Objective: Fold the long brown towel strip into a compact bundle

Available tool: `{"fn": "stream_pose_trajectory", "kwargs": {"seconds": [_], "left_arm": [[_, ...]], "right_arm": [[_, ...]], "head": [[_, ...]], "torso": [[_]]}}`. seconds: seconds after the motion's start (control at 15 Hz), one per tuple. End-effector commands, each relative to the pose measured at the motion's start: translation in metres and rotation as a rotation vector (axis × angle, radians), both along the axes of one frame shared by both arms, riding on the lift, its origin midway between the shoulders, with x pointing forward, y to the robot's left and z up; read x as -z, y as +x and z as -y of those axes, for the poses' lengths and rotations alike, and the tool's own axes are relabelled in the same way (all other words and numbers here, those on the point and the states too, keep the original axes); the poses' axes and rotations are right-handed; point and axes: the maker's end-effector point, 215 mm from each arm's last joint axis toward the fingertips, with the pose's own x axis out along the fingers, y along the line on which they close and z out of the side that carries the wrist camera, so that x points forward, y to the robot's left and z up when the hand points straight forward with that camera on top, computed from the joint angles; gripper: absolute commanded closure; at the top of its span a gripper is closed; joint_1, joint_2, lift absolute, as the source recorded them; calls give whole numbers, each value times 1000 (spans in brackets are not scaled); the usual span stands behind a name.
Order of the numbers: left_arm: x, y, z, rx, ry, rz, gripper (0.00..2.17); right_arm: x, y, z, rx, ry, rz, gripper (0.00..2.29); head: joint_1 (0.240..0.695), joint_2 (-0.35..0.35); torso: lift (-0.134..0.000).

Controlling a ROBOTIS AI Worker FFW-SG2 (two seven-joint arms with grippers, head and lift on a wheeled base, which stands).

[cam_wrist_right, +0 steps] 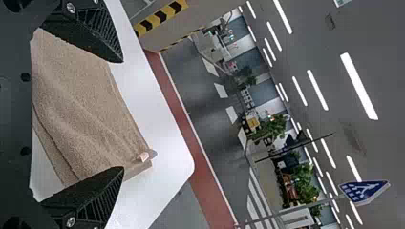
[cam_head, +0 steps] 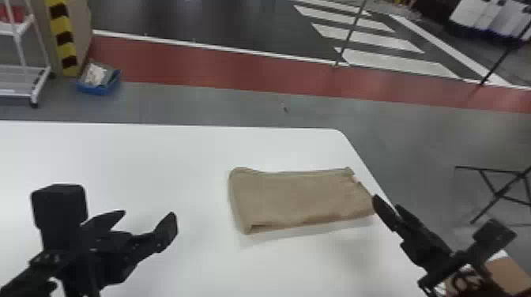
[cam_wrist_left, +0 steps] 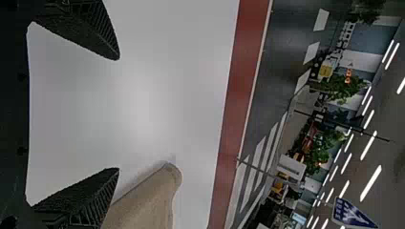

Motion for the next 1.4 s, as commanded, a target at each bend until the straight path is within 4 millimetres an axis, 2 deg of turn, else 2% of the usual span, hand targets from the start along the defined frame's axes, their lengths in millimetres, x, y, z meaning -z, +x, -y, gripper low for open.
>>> {"fn": "stream_pose_trajectory", "kwargs": {"seconds": [0.0, 0.07, 0.2, 0.27, 0.47, 0.73, 0.8, 1.33], "left_arm": [[-7, -2, 32, 36, 31, 44, 43], [-11, -1, 43, 49, 26, 52, 46], [-11, 7, 64, 53, 51, 64, 83], [-14, 15, 79, 49, 62, 87, 161], [-2, 28, 118, 65, 87, 70, 478], [22, 14, 166, 95, 91, -2, 508], [29, 8, 170, 98, 107, -13, 508], [36, -2, 177, 105, 78, -64, 512]], "right_arm": [[-6, -30, -3, -22, 70, -11, 90], [-9, -41, 3, -13, 70, -13, 90], [-16, -53, 15, 3, 58, -27, 117], [-23, -60, 18, -1, 47, -29, 134], [-32, -73, 12, -24, -5, -53, 137], [-34, -78, 10, -50, -44, -53, 151], [-33, -78, 10, -51, -45, -55, 151], [-31, -76, 5, -65, -54, -58, 188]], "head": [[695, -350], [695, -350], [695, -350], [695, -350], [695, -350], [695, -350], [695, -350], [695, -350]], "torso": [[-125], [-125], [-125], [-125], [-125], [-125], [-125], [-125]]}}
